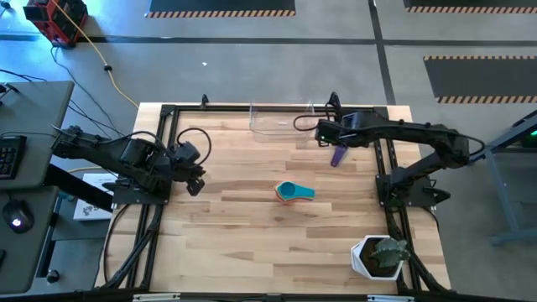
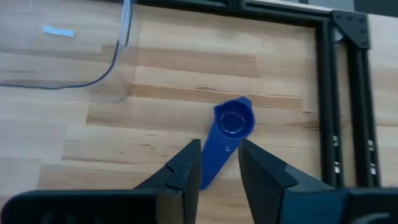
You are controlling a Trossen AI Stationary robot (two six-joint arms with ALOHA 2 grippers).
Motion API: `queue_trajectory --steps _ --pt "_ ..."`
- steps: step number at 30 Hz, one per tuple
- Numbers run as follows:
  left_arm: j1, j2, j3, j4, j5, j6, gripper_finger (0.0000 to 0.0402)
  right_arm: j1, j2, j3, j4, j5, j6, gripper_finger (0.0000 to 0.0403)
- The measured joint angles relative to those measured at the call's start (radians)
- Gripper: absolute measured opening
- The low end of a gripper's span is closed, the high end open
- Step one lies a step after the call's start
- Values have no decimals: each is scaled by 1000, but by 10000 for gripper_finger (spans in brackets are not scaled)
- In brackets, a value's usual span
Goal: Nest measuring cups in basket
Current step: Stack the dark blue measuring cup on top of the light blue measuring cup
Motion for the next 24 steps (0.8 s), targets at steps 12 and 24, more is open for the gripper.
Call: queue_trajectory --steps 12,24 --pt "87 0 0 0 -61 35 71 -124 0 -281 343 -43 -21 117" --pt "227 0 0 1 -61 119 71 -212 6 -418 580 -93 -89 117"
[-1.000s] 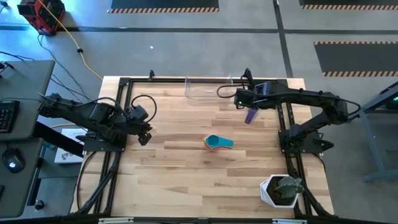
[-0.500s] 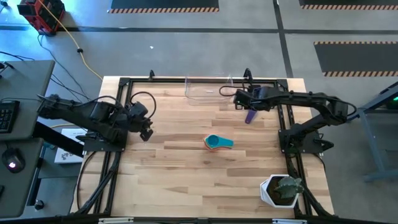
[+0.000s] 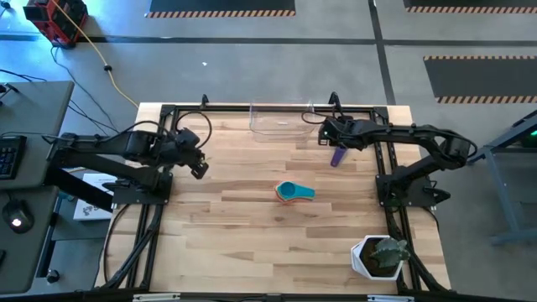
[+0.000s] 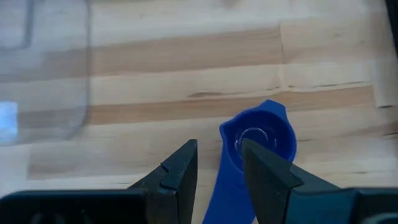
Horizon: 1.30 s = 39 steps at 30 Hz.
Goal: Nest measuring cups in basket
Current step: Stack the dark blue measuring cup on top of the light blue measuring cup
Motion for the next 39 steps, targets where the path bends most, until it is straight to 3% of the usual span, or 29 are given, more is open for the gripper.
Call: queue_trajectory --steps 12,23,29,36,39 --pt "126 0 0 7 0 84 71 -10 148 -8 62 -6 12 117" --pt "166 0 0 6 11 118 71 -33 202 -9 64 44 27 112" --pt "166 0 0 7 11 135 71 -37 216 -9 75 38 26 83" --pt "166 0 0 7 11 149 71 -37 215 -8 74 29 -5 10" --pt "166 0 0 7 11 149 71 -37 215 -8 73 27 -19 10"
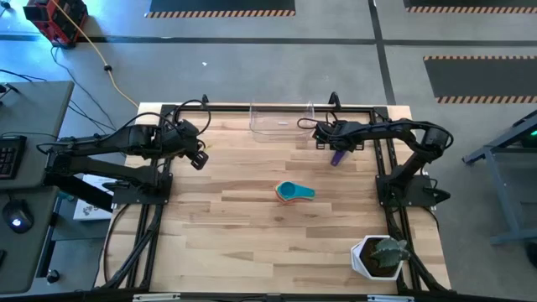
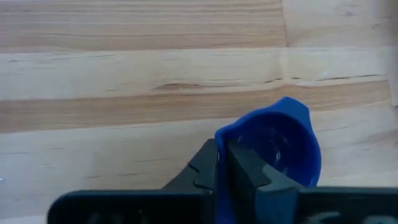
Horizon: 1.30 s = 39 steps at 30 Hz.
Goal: Nest measuring cups in basket
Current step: Stack the dark blue measuring cup on top of the light blue measuring cup
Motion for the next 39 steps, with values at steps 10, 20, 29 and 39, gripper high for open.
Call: queue_trajectory --steps 10,20,29,39 --pt "0 0 0 0 0 1 71 64 -2 102 -89 -7 -46 2" --pt "0 0 0 0 -3 28 71 187 -2 305 -368 84 2 1" --pt "0 0 0 0 31 19 71 320 -2 531 -516 147 -97 0" --pt "-1 0 0 0 148 -6 71 479 -2 692 -536 132 -488 0"
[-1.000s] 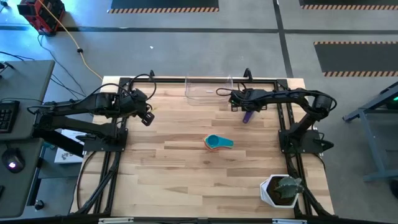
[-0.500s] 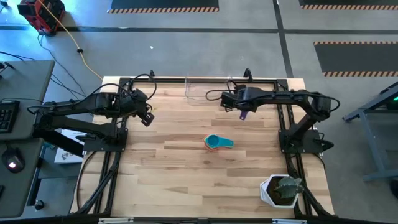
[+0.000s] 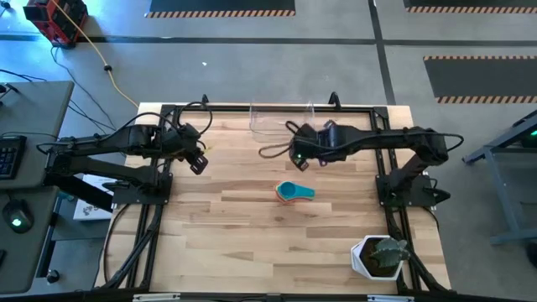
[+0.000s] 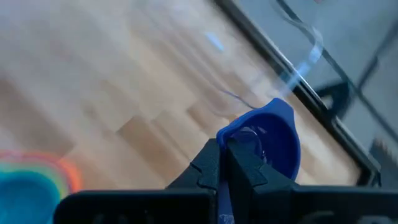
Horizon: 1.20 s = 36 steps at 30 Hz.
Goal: Nest measuring cups in basket
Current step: Stack the dark blue measuring cup on top of the light blue measuring cup
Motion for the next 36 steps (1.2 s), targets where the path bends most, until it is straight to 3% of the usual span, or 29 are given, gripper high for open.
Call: queue_trajectory --steps 9,20,26,36 --pt "0 0 0 0 45 -89 71 115 0 8 113 -162 -431 0" --pt "-1 0 0 0 112 -264 71 260 2 7 254 -270 -784 0" --pt "-1 0 0 0 114 -318 71 292 35 7 257 -267 -829 0" --pt "-1 0 0 0 116 -318 71 292 201 6 261 -303 -876 0"
